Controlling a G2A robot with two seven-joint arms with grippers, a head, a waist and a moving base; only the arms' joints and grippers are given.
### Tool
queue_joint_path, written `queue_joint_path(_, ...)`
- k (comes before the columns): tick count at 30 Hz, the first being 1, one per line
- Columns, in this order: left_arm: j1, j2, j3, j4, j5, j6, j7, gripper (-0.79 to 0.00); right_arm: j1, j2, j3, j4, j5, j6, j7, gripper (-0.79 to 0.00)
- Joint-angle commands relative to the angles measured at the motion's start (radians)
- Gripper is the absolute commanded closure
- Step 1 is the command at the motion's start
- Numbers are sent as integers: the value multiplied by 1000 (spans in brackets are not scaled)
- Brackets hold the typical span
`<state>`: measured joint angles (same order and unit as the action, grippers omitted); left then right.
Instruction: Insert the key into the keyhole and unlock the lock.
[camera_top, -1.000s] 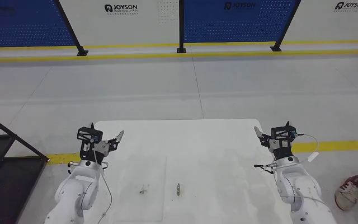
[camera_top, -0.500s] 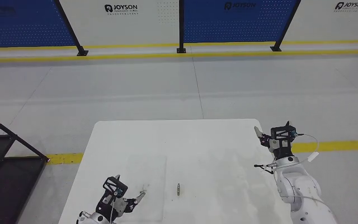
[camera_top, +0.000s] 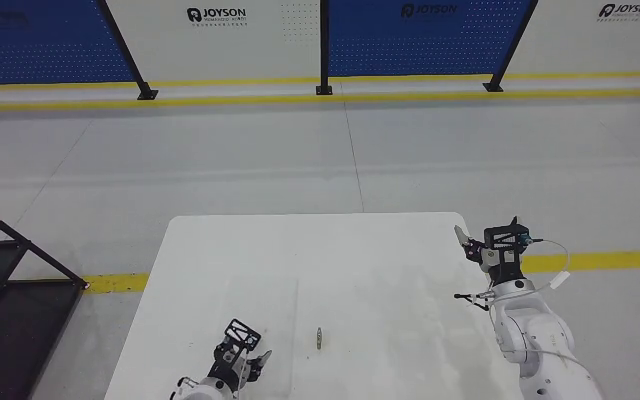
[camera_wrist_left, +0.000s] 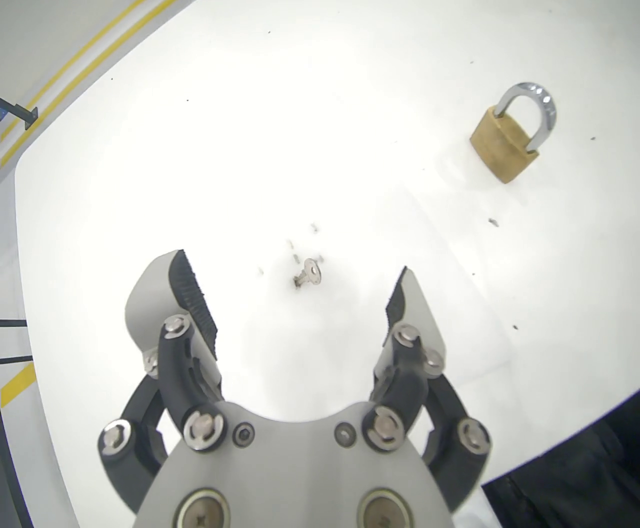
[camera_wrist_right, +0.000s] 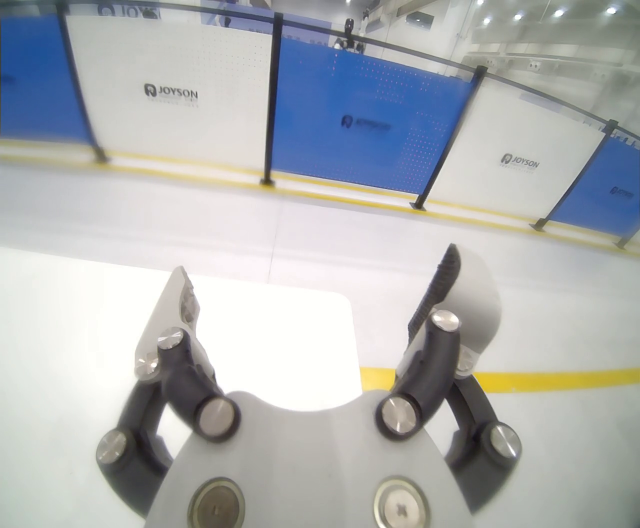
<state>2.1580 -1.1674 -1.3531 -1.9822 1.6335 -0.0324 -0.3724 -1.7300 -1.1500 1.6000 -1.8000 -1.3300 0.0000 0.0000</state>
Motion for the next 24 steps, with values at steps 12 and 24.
queue_joint_path(12,-87,-10,48,74,-8,36,-51,-366,0,0,0,0,0,0,0,-785)
queue_joint_path(24,-112,-13,71,98,10,48,-76,-249,0,0,0,0,0,0,0,-785)
